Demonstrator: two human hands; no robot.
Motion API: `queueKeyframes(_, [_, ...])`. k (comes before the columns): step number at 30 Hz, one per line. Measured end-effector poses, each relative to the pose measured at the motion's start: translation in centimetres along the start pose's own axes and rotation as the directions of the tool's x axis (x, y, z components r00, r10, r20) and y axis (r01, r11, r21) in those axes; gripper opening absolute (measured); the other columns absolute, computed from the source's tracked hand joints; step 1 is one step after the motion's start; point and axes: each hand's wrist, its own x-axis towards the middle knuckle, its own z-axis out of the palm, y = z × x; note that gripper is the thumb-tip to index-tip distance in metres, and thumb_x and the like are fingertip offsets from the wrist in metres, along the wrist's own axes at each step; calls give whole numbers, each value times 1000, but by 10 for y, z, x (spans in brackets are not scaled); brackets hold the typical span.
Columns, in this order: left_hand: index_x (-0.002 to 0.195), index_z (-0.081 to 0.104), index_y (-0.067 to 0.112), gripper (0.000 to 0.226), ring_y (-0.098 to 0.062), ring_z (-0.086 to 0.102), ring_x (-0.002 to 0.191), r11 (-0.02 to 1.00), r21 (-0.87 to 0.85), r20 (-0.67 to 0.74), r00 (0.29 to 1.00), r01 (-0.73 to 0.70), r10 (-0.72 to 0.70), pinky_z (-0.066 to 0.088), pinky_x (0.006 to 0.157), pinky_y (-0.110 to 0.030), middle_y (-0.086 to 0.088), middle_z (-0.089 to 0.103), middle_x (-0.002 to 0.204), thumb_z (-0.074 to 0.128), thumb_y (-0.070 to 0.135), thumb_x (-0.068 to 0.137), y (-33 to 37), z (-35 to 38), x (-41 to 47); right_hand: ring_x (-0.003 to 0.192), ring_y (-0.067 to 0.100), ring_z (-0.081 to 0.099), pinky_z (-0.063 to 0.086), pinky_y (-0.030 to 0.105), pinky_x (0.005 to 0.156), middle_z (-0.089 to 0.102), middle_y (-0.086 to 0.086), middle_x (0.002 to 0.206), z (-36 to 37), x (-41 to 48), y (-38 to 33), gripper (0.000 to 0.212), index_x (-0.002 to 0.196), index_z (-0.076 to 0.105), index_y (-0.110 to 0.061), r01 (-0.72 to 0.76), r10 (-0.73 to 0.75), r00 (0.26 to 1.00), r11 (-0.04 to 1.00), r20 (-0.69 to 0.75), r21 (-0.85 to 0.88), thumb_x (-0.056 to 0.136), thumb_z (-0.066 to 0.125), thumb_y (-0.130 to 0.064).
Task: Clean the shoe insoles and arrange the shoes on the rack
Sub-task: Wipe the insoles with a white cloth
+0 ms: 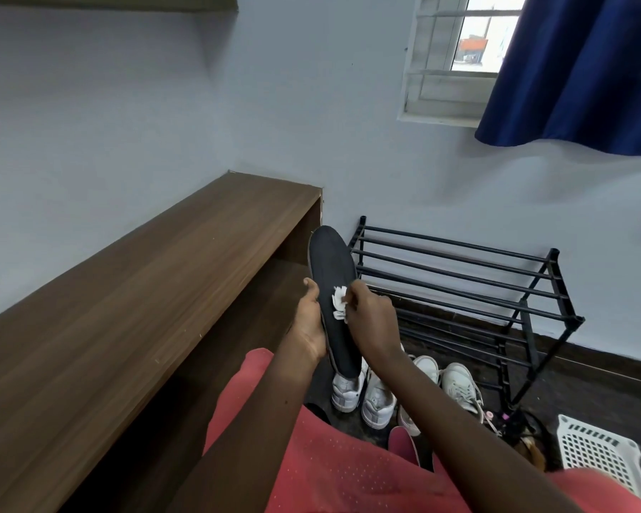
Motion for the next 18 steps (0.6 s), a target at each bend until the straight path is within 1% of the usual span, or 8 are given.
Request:
queueKeyframes(2, [105,62,1,76,-27,59,89,1000,-20,-10,1000,-11,11,45,79,-34,-17,62,103,23,65,92,2,-1,1,62,37,57,33,34,51,63,16,66,1,-7,-3,16,79,55,-7,27,-27,1000,999,8,27,79,48,8])
queueKeyframes(4, [117,57,0,78,-30,59,93,997,-77,-28,999,-29,26,46,84,-39,-21,60,114,25,67,91,6,-4,4,60,34,59,39,35,50,64,13,65,1,-23,-8,19,75,55,-9,53,-55,998,997,27,63,76,50,9])
queueKeyframes(7, [131,48,2,79,-31,62,93,991,-126,-41,998,-51,46,50,77,-41,-23,56,127,25,67,92,10,-5,5,58,28,57,29,30,50,64,9,63,-2,-44,-14,17,72,55,-9,90,-92,995,993,30,79,78,53,7])
queueKeyframes(9, [132,48,2,78,-33,62,96,993,-104,-33,998,-52,48,51,80,-42,-23,54,131,26,65,92,8,-3,4,58,29,58,32,31,50,64,9,63,-3,-43,-13,17,73,56,-9,84,-86,996,993,16,86,78,53,8])
queueKeyframes(12, [118,59,1,71,-29,64,94,999,-22,11,999,-48,48,51,85,-38,-20,62,115,28,61,94,0,0,1,59,37,58,35,34,50,63,15,62,-5,-23,-10,14,72,55,-7,55,-53,998,995,-25,87,77,54,6])
queueKeyframes(15, [87,74,6,65,-22,69,80,999,22,82,996,-26,24,56,68,-29,-13,69,89,31,54,96,-12,5,-3,58,37,57,32,35,50,60,19,61,-11,3,-9,13,72,52,-8,77,-74,996,995,-54,56,79,54,2])
queueKeyframes(16, [86,75,8,64,-22,71,80,999,33,106,994,-13,10,56,65,-28,-13,71,88,31,53,96,-17,7,-4,59,36,56,31,34,50,59,19,62,-14,12,-8,12,74,51,-8,73,-70,996,996,-61,42,80,53,1])
queueKeyframes(18, [99,71,9,61,-23,70,87,998,63,136,990,13,-22,55,72,-32,-14,72,95,29,53,97,-24,11,-8,62,35,54,30,33,51,59,19,65,-19,30,-5,12,76,49,-9,32,-30,997,999,-65,16,81,49,3])
